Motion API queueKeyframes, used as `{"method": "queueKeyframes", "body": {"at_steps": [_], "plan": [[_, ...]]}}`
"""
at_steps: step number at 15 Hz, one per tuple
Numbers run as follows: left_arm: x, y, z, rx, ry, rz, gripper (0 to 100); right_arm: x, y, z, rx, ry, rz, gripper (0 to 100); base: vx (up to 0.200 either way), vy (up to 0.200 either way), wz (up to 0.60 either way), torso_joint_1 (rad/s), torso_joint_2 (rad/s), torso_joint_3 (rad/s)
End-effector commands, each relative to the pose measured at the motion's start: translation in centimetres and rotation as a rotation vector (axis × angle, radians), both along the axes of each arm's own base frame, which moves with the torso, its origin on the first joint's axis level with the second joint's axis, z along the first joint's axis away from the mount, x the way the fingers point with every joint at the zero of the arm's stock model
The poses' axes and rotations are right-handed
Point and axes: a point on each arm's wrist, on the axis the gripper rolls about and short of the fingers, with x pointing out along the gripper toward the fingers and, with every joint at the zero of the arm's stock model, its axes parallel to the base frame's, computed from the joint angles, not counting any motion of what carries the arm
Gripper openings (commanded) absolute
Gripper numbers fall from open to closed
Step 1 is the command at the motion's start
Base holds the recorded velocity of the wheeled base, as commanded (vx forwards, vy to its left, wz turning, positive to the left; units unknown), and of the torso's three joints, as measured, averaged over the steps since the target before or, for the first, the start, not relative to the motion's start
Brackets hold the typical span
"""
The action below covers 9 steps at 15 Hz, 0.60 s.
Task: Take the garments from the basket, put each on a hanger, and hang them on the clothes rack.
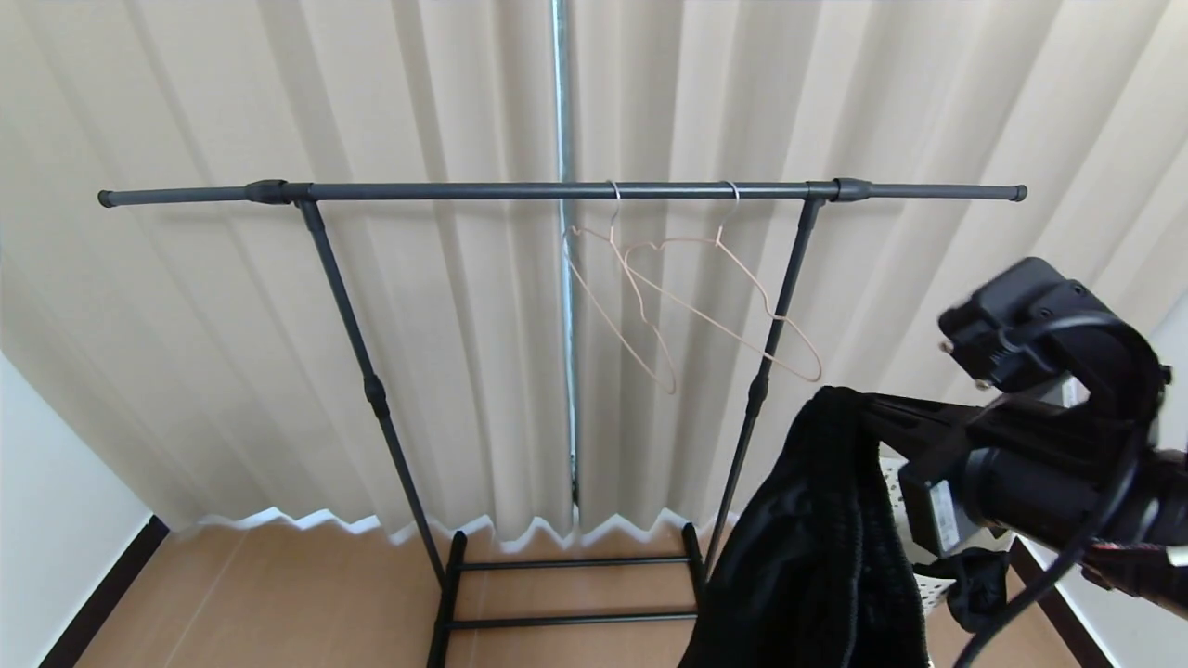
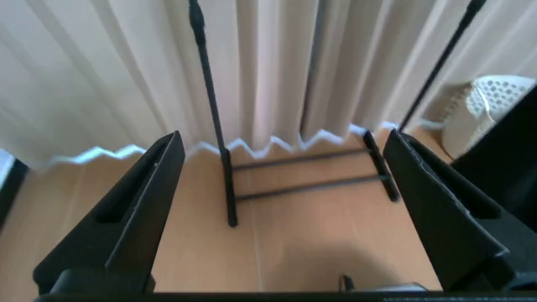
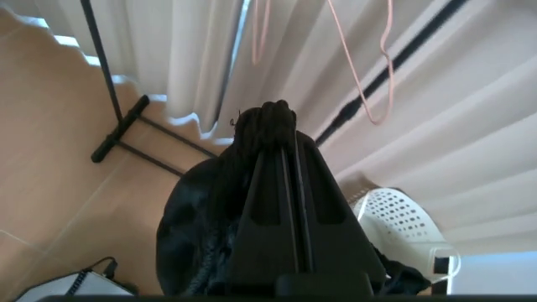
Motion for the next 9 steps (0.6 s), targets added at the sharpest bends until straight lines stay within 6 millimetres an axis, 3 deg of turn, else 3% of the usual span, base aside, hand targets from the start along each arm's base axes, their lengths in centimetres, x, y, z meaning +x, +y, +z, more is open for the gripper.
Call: {"method": "queueKeyframes", "body": {"at_steps": [1, 4, 5, 9], "plan": [[4.7, -0.5, 4.7, -0.113, 0.252, -0.091, 100, 3.8, 4.8, -0.3, -0.015, 0.033, 0.0, 0, 0.0, 0.0, 0.0, 0.0, 0.0, 0.0], [9.0, -3.0, 8.2, -0.299, 0.41, -0.245, 100, 6.9, 7.8, 0.1, 0.069, 0.074, -0.045, 0, 0.0, 0.0, 0.0, 0.0, 0.0, 0.0], [11.5, -5.5, 9.6, -0.38, 0.514, -0.306, 100, 8.4, 9.5, 0.1, 0.137, 0.119, -0.085, 0, 0.0, 0.0, 0.0, 0.0, 0.0, 0.0], [16.8, -11.1, 10.4, -0.392, 0.66, -0.364, 100, 10.5, 12.8, 0.3, 0.329, 0.13, -0.166, 0, 0.0, 0.0, 0.0, 0.0, 0.0, 0.0]]}}
